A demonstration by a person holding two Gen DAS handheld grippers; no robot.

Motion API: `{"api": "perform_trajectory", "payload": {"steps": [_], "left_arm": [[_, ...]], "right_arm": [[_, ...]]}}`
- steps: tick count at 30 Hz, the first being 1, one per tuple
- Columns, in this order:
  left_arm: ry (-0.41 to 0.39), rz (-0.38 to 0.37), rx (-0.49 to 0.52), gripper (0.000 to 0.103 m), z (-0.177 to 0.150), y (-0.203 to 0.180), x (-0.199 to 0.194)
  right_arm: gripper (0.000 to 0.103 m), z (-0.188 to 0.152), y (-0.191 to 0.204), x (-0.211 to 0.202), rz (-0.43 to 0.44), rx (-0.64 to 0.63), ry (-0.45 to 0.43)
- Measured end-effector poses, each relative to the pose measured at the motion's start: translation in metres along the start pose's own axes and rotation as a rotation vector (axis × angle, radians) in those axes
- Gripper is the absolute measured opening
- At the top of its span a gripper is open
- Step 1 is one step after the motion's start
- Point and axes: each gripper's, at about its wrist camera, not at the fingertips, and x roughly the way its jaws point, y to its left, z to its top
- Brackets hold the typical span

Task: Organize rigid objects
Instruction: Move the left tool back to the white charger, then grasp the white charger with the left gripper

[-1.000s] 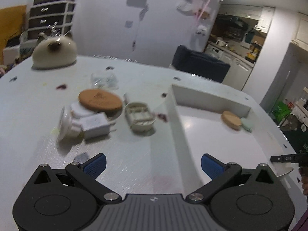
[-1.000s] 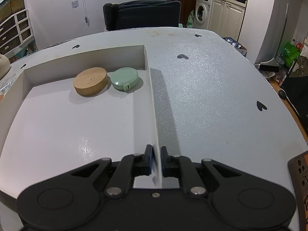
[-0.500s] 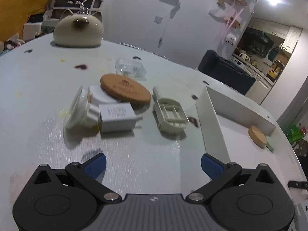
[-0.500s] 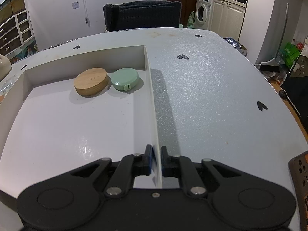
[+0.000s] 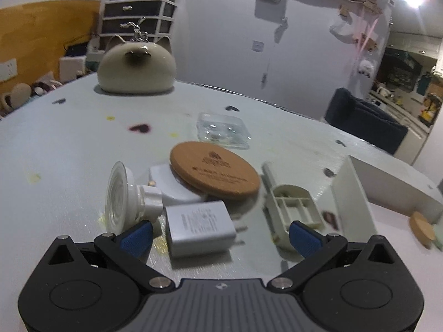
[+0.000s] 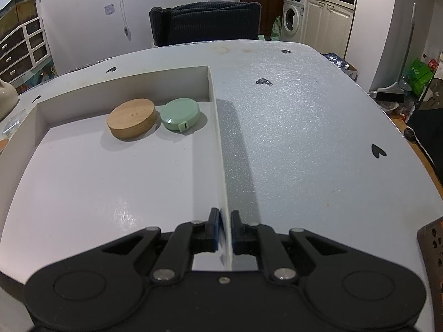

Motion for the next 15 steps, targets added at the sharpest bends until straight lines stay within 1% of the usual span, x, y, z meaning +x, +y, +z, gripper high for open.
{"api": "perform_trajectory", "payload": {"steps": [2, 3, 4, 5, 7, 9, 12, 14, 15], "left_arm": [[-0.012, 0.022, 0.004, 0.101, 0.0014, -0.0009, 0.0028], [-0.018, 0.025, 0.0, 0.099, 0.002, -0.0004, 0.0032], [-0.023, 0.028, -0.002, 0.094, 0.0022, 0.0, 0.0038], [-0.028, 0.028, -0.006, 0.093, 0.0028, 0.0013, 0.0037], [-0.027, 0.051, 0.012, 0.081, 0.0043, 0.0021, 0.0045], [-0.031, 0.049, 0.02, 0.079, 0.0044, 0.0044, 0.0043], [-0.019, 0.045, 0.07, 0.075, 0.0047, 0.0049, 0.0047], [-0.013, 0.042, 0.086, 0.075, 0.0053, 0.0054, 0.0052], [-0.011, 0.044, 0.087, 0.071, 0.0061, 0.0057, 0.0055]], "right_arm": [[0.008, 0.0002, -0.0002, 0.0001, 0.002, -0.001, 0.0], [0.008, 0.0002, -0.0002, 0.0, 0.002, -0.001, 0.0], [0.008, 0.0003, -0.0001, 0.0001, 0.002, -0.001, 0.001], [0.008, 0.0003, 0.0, 0.0001, 0.003, -0.001, 0.001], [0.008, 0.0002, -0.0001, 0.0, 0.002, -0.002, 0.0], [0.008, 0.0005, 0.0002, 0.0004, 0.002, -0.004, 0.001], [0.008, 0.0003, -0.0002, 0.0003, 0.002, -0.005, 0.001], [0.008, 0.0003, -0.0001, 0.0003, 0.002, -0.005, 0.0], [0.008, 0.0004, 0.0002, 0.0003, 0.002, -0.005, 0.0]]}}
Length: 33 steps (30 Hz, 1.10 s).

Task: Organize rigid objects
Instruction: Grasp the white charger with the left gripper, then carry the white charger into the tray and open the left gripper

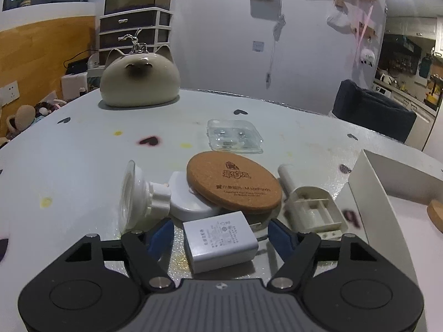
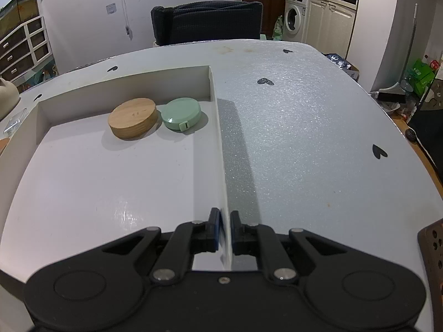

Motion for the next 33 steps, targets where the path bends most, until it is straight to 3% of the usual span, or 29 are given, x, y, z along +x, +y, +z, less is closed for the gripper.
{"api": "perform_trajectory", "payload": {"steps": [1, 16, 22, 33], "left_arm": [[0.002, 0.0, 0.002, 0.067, 0.001, 0.0, 0.0], [0.04, -0.096, 0.024, 0.066, -0.012, 0.009, -0.026], [-0.015, -0.13, 0.066, 0.066, -0.014, 0.003, -0.053], [-0.108, -0.312, 0.196, 0.066, 0.014, -0.056, -0.081]], "right_arm": [[0.008, 0.0, 0.0, 0.0, 0.0, 0.001, 0.0], [0.008, 0.0, -0.001, 0.0, 0.002, 0.003, -0.001], [0.008, 0.0, -0.001, -0.001, 0.004, 0.002, -0.002], [0.007, 0.0, -0.001, -0.001, 0.009, 0.003, -0.005]]}}
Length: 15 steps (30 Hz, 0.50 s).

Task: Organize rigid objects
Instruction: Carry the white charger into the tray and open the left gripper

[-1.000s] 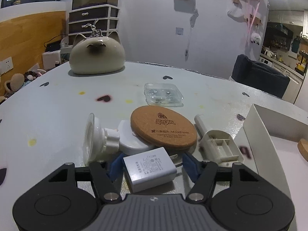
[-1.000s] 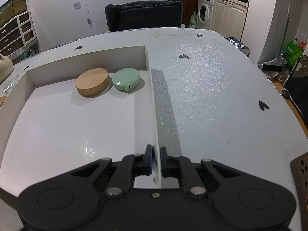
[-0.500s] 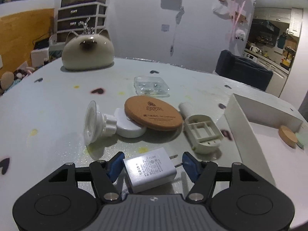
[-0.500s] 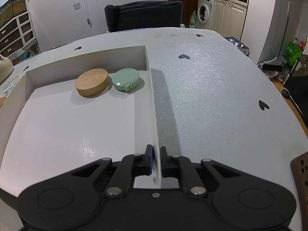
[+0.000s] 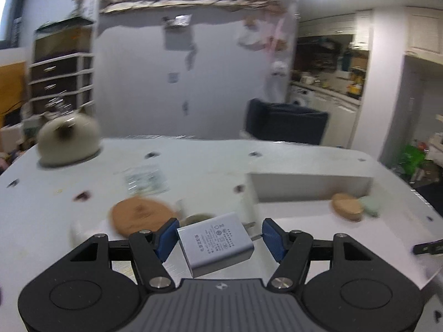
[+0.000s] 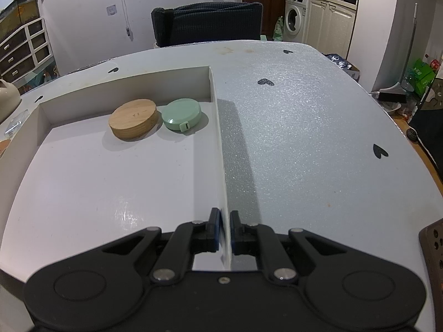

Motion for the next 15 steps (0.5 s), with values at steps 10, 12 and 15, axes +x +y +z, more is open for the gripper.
{"api": "perform_trajectory", "payload": {"steps": [10, 12, 15], "left_arm": [[0.042, -0.194, 0.098, 0.066, 0.031, -0.075, 0.056], [0.064, -0.213, 0.102, 0.066, 0.036, -0.086, 0.071], [0.094, -0.226, 0.11, 0.066, 0.043, -0.101, 0.094]], "right_arm": [[0.007, -0.001, -0.002, 0.0, 0.012, 0.004, -0.005], [0.007, 0.0, -0.002, 0.0, 0.013, 0.004, -0.004], [0.007, 0.0, -0.002, 0.0, 0.013, 0.005, -0.003]]}}
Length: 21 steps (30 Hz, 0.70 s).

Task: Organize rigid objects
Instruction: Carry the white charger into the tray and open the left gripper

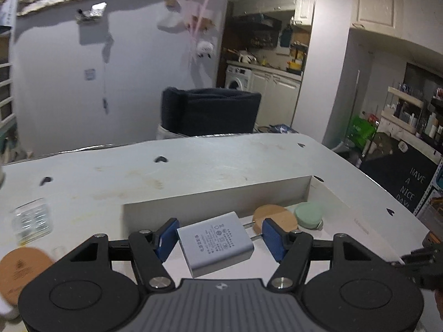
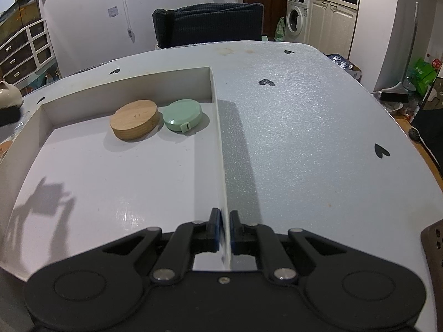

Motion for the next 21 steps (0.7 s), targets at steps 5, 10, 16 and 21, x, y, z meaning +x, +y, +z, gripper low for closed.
{"api": "perform_trajectory", "payload": {"steps": [5, 10, 16, 21], "left_arm": [[0.065, -0.001, -0.031, 0.066, 0.014, -0.006, 0.04], [0.118, 0.013, 0.017, 0.066, 0.016, -0.017, 0.074], [0.165, 0.041, 0.026, 0.066, 0.01, -0.019, 0.102], [0.179, 0.042, 0.042, 0.066, 0.007, -0.019, 0.111]], "right_arm": [[0.007, -0.001, -0.001, 0.0, 0.003, 0.006, -0.001], [0.007, -0.001, -0.002, 0.0, 0.011, 0.005, -0.002], [0.006, -0.001, -0.004, -0.001, 0.018, 0.008, -0.004], [0.006, -0.001, -0.005, -0.001, 0.021, 0.006, -0.005]]}}
